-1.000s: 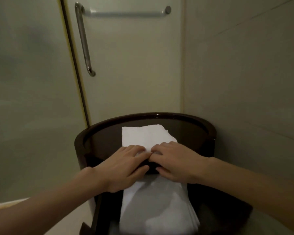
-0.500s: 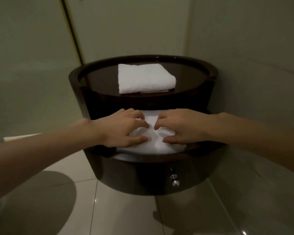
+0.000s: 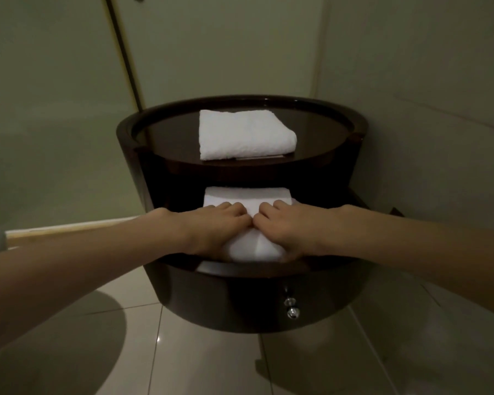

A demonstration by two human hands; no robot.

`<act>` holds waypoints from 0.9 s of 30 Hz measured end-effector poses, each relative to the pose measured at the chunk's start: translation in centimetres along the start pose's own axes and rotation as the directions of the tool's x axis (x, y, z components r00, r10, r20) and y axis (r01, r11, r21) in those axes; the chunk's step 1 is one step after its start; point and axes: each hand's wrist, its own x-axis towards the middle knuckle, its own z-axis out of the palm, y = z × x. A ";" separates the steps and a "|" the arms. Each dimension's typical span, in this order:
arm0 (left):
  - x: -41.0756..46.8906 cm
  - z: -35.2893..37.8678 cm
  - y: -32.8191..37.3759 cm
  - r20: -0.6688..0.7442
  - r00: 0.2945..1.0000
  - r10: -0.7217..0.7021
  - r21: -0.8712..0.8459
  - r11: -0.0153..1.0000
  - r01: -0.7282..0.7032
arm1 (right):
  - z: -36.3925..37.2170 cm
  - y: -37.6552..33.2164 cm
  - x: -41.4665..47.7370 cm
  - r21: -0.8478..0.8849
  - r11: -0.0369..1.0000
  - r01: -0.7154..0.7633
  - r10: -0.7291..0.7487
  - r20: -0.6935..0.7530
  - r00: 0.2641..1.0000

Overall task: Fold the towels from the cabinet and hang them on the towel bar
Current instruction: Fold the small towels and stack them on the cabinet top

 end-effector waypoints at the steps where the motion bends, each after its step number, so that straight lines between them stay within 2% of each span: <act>1: -0.2 -0.4 -0.2 0.005 1.000 -0.001 -0.049 0.999 0.001 | -0.1 0.1 -0.1 0.036 0.999 -0.001 0.001 -0.009 1.000; 5: -0.9 -1.7 -0.3 -0.036 0.999 -0.011 -0.192 0.981 0.004 | -1.0 0.9 -0.3 0.182 0.983 -0.012 0.020 -0.045 0.999; 10: -1.5 -2.5 0.0 -0.140 0.985 -0.101 -0.291 0.955 0.057 | -2.9 2.4 -0.1 0.291 0.955 -0.063 0.091 -0.084 0.992; 15: -1.5 -3.9 -0.2 -0.295 0.923 -0.248 -0.188 0.962 0.199 | -5.6 4.5 0.1 0.347 0.932 -0.102 0.193 -0.238 0.952; 19: -1.3 -7.0 -1.1 -0.433 0.860 -0.270 -0.237 0.955 0.181 | -7.7 5.8 -0.1 0.335 0.931 -0.143 0.244 -0.281 0.928; 24: -0.9 -11.0 -2.5 -0.407 0.872 -0.271 -0.278 0.946 0.164 | -10.2 6.3 -0.9 0.332 0.914 -0.235 0.314 -0.208 0.926; 27: -0.8 -12.8 -2.9 -0.393 0.886 -0.245 -0.254 0.955 0.152 | -10.9 6.7 -1.2 0.307 0.917 -0.254 0.329 -0.226 0.917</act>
